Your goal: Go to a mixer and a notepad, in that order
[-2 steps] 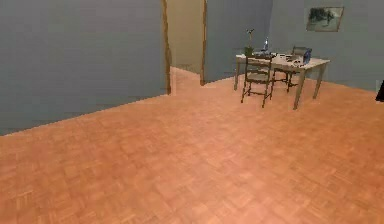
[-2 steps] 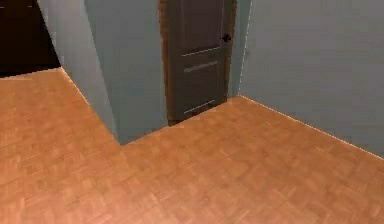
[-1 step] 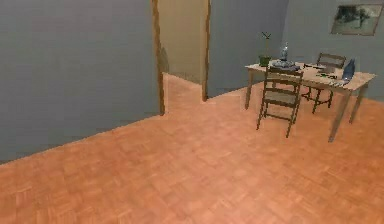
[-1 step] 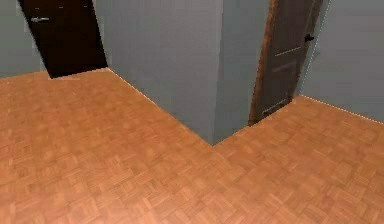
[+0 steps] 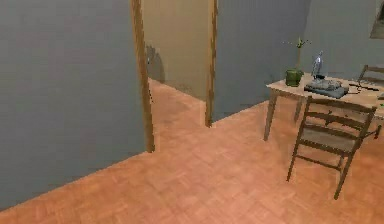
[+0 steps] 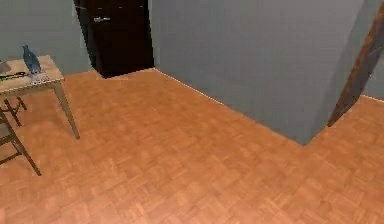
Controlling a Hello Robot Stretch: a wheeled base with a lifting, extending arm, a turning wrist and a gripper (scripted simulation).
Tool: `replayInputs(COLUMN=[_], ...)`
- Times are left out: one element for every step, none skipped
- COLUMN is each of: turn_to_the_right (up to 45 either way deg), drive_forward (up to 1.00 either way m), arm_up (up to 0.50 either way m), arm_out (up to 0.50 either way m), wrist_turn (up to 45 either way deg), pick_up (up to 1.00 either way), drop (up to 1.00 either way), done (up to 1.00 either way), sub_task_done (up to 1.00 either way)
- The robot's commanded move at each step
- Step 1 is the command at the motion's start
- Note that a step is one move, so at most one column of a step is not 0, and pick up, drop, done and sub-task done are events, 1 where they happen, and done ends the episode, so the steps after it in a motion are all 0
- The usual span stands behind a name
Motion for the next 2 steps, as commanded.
replayInputs(turn_to_the_right=[0.0, -3.0], drive_forward=[1.00, 0.00], arm_up=[0.00, 0.00], arm_out=[0.00, 0.00], wrist_turn=[0.0, 0.0], pick_up=[0.00, 0.00], drop=[0.00, 0.00], done=[0.00, 0.00], sub_task_done=[0.00, 0.00])
